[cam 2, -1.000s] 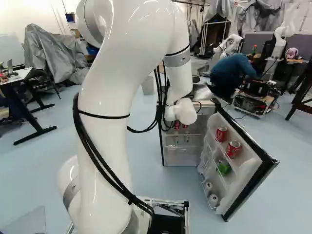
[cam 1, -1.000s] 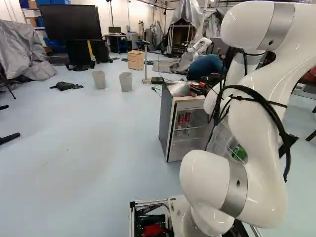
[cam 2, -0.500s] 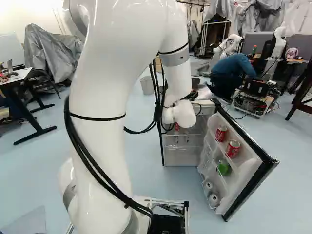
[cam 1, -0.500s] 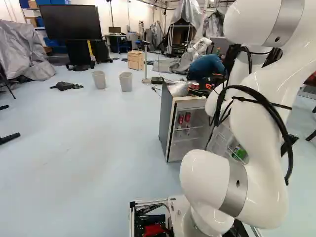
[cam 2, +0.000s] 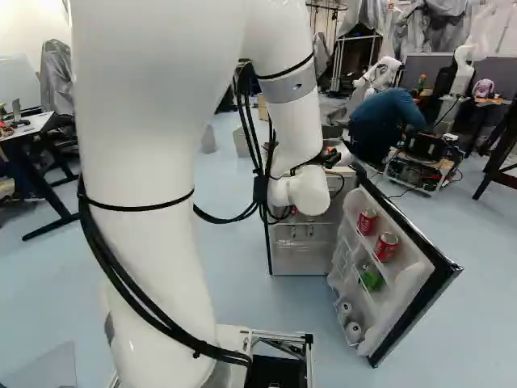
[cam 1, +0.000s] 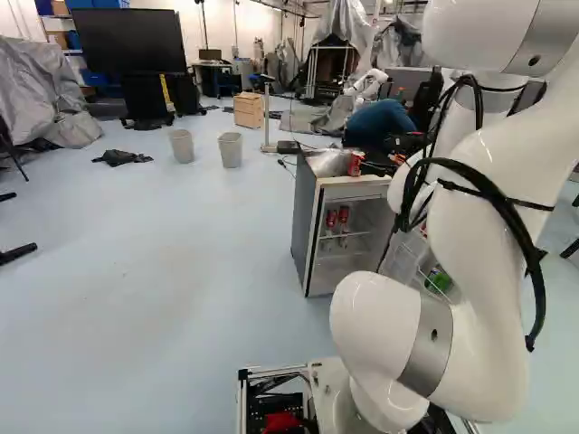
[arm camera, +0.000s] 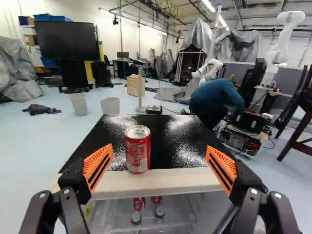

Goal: Grab a drink from the fridge

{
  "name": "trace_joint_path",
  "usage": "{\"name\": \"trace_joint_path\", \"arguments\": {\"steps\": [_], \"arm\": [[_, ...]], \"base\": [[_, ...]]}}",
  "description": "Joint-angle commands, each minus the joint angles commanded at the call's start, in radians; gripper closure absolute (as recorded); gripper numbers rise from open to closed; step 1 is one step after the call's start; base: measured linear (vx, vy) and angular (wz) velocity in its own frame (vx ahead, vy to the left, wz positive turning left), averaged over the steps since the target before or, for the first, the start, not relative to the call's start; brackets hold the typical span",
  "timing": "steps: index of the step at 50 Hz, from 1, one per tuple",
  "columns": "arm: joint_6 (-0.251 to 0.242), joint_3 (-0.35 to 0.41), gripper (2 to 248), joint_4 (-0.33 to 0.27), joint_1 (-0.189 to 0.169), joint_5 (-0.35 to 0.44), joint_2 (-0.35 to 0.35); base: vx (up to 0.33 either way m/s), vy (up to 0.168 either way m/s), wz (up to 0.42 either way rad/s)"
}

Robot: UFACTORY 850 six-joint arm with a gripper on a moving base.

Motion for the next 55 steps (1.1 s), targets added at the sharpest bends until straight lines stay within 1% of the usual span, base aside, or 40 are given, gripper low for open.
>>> {"name": "trace_joint_path", "arguments": {"steps": [28, 55], "arm": [[0.0, -0.036, 3, 0.124, -0.082, -0.292, 0.034], [0.0, -0.096, 3, 0.252, -0.152, -0.573, 0.043]], "base": [[0.0, 0.0, 0.0], [0.0, 0.0, 0.0]]}}
